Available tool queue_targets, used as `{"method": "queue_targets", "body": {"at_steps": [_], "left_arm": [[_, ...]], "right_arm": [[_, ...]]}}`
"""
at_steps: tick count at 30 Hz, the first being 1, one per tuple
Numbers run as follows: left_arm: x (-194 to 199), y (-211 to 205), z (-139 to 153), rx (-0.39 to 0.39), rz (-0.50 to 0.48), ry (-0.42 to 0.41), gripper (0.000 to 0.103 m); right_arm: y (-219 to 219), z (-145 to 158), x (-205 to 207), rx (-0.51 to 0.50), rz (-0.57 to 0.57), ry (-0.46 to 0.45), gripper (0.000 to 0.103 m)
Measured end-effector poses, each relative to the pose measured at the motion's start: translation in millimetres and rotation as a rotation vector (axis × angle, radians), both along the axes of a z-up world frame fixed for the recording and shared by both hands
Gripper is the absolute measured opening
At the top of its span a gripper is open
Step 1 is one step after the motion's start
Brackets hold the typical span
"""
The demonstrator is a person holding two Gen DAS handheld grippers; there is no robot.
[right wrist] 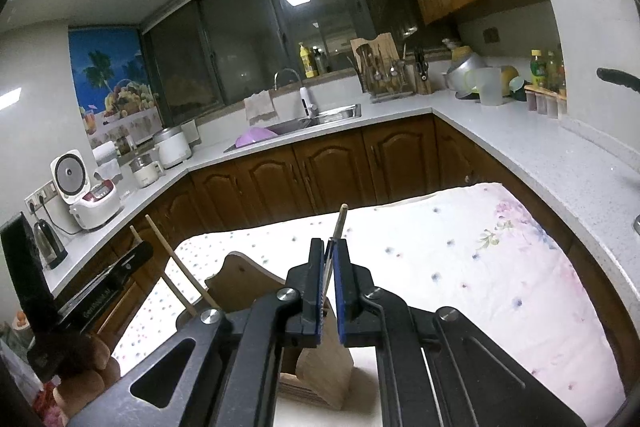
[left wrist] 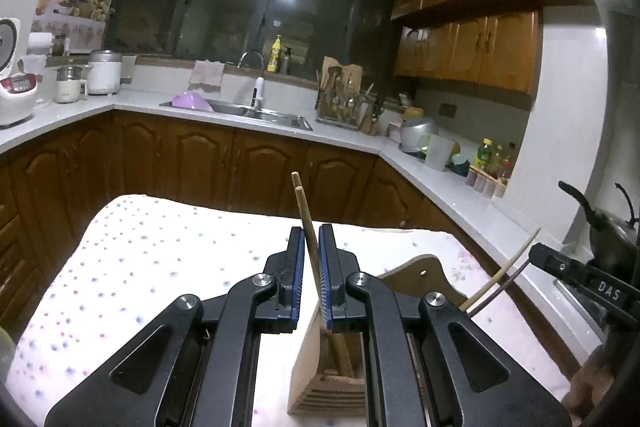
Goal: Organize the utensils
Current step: 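Lower the chopsticks into the holder and open both tools, then move both tools back toward the remaining utensils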
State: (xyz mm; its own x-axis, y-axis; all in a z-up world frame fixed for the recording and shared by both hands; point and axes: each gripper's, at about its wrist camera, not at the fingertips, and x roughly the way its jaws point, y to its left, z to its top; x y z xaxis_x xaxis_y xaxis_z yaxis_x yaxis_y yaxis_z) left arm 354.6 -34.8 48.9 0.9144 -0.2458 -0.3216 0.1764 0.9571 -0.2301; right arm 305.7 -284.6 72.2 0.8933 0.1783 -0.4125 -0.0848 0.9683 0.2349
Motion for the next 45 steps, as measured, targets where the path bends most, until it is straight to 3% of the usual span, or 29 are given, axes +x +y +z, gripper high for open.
{"method": "queue_targets", "body": {"at_steps": [10, 12, 13, 15, 19, 21, 26, 45], "left_arm": [[1, 1, 1, 0.004, -0.009, 0.029, 0.008], [0, 4, 1, 0.007, -0.009, 0.036, 0.014], [-1, 5, 2, 0.006, -0.008, 0.042, 0.021], [-6, 9, 3, -0.004, 0.015, 0.040, 0.060], [-18, 18, 7, -0.018, 0.027, 0.038, 0.066], [-25, 21, 8, -0.013, 0.030, 0.042, 0.071], [-47, 30, 7, 0.012, 0.033, 0.054, 0.076], [-121, 51, -23, 0.016, 0.039, 0.184, 0.083]], "right_arm": [[-1, -1, 2, 0.005, 0.007, 0.011, 0.010], [0, 0, 2, 0.008, 0.004, 0.009, 0.012], [-1, -1, 1, 0.013, 0.005, 0.008, 0.017], [-3, -1, -2, 0.022, -0.004, 0.003, 0.044], [-6, 2, -11, 0.039, -0.002, -0.008, 0.058], [-6, 3, -17, 0.046, 0.005, -0.011, 0.074], [-6, 5, -40, 0.045, 0.028, -0.042, 0.093], [-6, -21, -107, 0.022, 0.034, 0.040, 0.095]]}}
